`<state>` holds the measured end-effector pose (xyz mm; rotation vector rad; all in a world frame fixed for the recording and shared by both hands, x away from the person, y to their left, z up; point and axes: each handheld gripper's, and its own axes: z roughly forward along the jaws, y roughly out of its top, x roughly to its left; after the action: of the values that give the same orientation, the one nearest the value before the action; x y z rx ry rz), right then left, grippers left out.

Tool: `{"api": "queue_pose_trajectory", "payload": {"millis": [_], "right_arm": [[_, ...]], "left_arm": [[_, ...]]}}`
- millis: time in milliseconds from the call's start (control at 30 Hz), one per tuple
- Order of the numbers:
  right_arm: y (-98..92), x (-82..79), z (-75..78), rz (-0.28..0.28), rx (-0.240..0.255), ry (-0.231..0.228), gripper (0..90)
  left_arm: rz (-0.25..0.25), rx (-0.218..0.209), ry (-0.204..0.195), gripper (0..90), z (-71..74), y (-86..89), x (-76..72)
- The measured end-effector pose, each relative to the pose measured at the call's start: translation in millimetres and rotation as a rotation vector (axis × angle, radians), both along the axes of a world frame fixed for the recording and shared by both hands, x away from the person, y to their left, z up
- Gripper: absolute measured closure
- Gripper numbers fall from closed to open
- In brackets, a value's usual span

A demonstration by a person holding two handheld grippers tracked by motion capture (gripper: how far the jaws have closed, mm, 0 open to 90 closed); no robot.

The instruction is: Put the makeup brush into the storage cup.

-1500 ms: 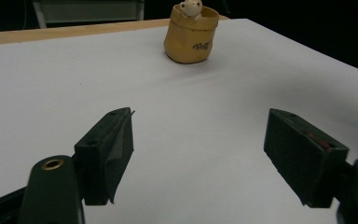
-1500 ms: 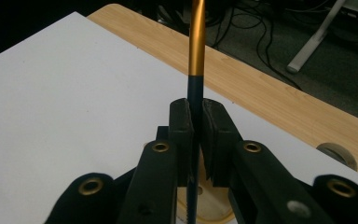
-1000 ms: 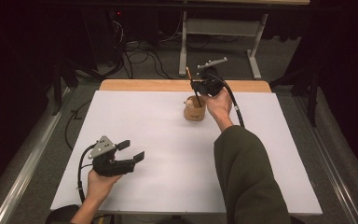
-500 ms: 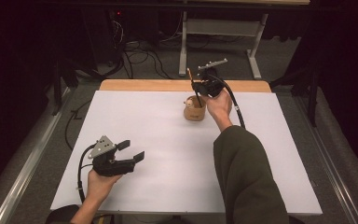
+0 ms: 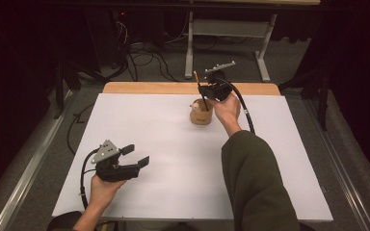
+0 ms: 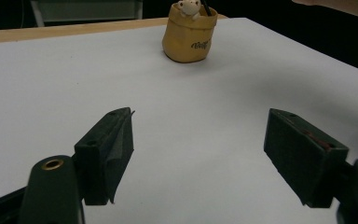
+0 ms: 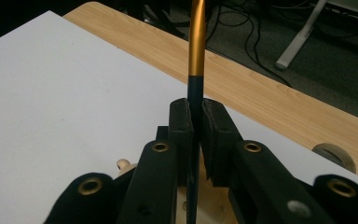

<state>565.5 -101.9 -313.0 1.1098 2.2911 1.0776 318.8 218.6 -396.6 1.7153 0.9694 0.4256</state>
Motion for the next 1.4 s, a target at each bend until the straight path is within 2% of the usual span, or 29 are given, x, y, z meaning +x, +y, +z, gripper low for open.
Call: {"api": "queue_pose_trajectory", "payload": {"millis": [400,633,800,1133,1233,1400], "right_arm": [[-3.0,-2.7,-0.1,0.000,0.019,-0.009,84.8],[-5.5,-7.2,2.6,0.013,0.012,-0.023,84.8],[-7.8,-6.4,3.3,0.001,0.026,-0.037,84.8],[-2.6,-7.3,-2.2,0.016,0.009,-0.030,84.8],[-2.3,-8.7,-1.9,0.023,-0.002,-0.036,84.7],[-2.9,-9.2,-0.2,0.020,0.008,-0.054,84.7]], "left_arm": [[0.001,0.002,0.001,24.5,0.1,0.4,0.0],[0.000,0.003,-0.003,24.5,-0.4,-0.1,0.3],[-0.002,0.006,-0.001,24.6,-0.6,-1.1,0.2],[0.000,0.007,-0.003,24.6,0.0,0.6,0.1],[0.001,0.003,-0.003,24.5,0.1,0.3,-0.4],[0.001,0.003,-0.002,24.5,-0.5,-0.8,0.4]]}}
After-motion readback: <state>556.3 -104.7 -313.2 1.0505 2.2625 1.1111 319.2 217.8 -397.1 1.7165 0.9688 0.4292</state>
